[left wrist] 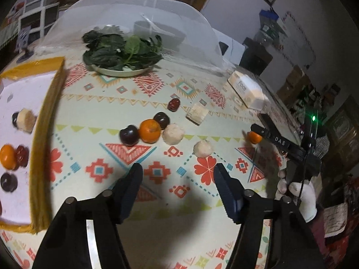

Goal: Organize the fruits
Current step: 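Grasp a white round ball with the left tool while the right tool grasps a mandarin, then carry the white ball and mandarin over the tray and open both tools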

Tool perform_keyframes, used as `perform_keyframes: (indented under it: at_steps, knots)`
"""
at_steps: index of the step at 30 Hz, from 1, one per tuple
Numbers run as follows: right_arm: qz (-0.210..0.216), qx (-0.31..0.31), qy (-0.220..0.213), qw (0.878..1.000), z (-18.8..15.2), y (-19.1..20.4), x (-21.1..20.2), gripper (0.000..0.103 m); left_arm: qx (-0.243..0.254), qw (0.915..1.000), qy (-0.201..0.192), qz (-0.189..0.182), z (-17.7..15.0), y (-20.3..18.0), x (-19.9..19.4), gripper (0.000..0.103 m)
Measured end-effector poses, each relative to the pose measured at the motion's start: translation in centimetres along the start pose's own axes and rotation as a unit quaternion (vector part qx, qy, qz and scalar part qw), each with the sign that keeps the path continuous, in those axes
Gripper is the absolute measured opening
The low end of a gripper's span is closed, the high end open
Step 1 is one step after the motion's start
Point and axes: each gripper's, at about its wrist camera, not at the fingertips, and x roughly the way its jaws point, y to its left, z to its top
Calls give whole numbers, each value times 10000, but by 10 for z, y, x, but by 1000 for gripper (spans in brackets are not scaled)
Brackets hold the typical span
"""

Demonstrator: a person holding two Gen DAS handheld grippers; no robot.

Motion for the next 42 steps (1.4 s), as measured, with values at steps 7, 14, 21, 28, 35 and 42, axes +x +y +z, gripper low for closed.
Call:
perform_keyframes:
  at_steps: [7,14,21,28,35,42]
  knots:
    - [206,401,176,9988,1,-21,12,39,687,9974,207,22,5,-45,39,65]
    - [410,459,171,9980,0,-23,9,38,1222,9916,362,217,12,-69,80,60]
    - [486,444,201,9976,-2,-19,9,38,1238,9905,566,174,14,-71,104,53]
    - [475,413,163,9979,-3,-18,9,38,1211,9911,460,310,17,-69,108,33]
    - [506,296,44,9983,-5,-14,5,38,1030,9938,351,214,7,-62,85,29]
    - [329,-27,-290,9990,-6,5,-10,38,382,9992,-26,-103,0,-22,22,29]
